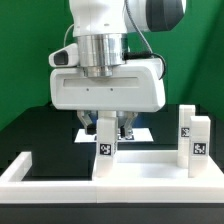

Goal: Assemble desk

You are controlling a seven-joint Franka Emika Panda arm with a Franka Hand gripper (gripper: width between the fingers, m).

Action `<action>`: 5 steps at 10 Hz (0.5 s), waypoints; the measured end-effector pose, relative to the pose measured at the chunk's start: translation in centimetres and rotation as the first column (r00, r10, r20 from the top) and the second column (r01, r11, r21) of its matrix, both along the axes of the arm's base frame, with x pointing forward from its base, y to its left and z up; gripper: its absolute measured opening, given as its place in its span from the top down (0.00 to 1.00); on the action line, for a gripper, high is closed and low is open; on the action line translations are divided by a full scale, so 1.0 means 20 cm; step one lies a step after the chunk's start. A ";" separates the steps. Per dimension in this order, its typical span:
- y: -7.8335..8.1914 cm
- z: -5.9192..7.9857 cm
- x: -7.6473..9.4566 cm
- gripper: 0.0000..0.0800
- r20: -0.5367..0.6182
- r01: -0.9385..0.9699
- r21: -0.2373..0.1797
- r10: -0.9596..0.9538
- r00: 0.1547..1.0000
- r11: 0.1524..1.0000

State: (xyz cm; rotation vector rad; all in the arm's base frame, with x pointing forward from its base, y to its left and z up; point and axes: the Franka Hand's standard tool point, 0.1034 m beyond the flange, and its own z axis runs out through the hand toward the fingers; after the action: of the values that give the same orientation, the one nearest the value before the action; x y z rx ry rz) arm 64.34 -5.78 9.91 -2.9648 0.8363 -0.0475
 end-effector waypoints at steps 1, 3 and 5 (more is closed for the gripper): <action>0.00 0.00 0.00 0.53 -0.005 0.083 0.004 -0.083 0.997 0.997; 0.01 0.00 0.00 0.64 -0.012 0.241 0.009 -0.240 0.971 0.971; 0.02 0.00 0.01 0.64 -0.016 0.458 0.011 -0.458 0.889 0.889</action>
Offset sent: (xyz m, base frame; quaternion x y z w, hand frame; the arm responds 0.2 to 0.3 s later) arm 0.0109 0.0116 -0.0030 -0.0255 0.0430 0.2064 0.9772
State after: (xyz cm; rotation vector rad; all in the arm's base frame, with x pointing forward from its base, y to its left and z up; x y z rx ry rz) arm 64.51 -5.32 9.82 -2.6825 1.5118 -0.0434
